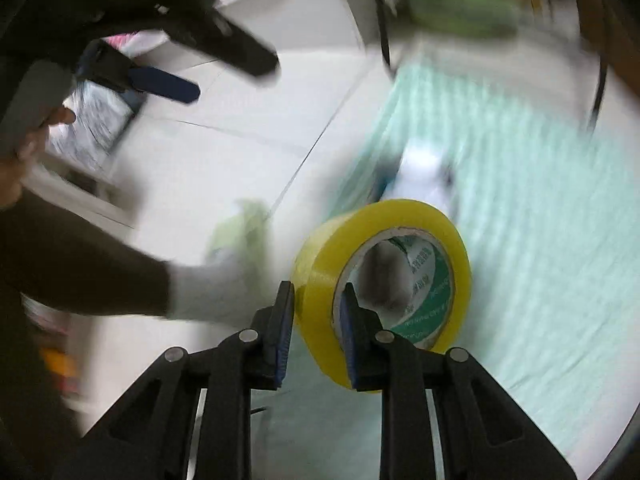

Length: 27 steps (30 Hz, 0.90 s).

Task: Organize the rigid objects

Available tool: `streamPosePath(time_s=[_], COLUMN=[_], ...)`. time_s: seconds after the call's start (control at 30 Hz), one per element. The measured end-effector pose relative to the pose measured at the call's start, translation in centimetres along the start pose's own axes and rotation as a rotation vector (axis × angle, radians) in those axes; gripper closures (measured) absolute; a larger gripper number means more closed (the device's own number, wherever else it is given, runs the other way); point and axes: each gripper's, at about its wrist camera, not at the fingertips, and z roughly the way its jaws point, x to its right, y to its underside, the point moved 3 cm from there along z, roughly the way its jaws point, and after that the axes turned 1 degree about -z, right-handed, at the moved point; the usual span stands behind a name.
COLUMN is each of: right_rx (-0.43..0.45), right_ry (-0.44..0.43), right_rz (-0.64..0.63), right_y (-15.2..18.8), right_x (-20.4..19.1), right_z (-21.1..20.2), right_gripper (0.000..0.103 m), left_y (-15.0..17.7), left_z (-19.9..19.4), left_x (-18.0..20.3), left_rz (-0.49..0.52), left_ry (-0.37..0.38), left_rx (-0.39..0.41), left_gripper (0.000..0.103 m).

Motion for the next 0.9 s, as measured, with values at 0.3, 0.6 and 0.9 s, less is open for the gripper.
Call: streamPosePath(time_s=[0.3, 0.6, 0.9], right_rx=[-0.113, -0.179, -0.061], right_ry=[0.263, 0.27, 0.248], right_rz=[-0.276, -0.321, -0.08], right_y=[-0.3, 1.2, 1.9], right_x=[1.0, 0.3, 2.3], right_z=[8.9, 9.0, 1.5], right_gripper=[0.081, 0.048, 0.0], left_y=[-0.6, -0.6, -0.9], left_z=[0.9, 1.4, 0.4], left_x=[-0.6, 0.3, 2.6], left_rz=[-0.061, -0.05, -0.115], left_ry=[0.042, 0.016, 0.326], left_rx=[-0.053, -0.063, -0.014], left_gripper=[0.012, 0.012, 0.0])
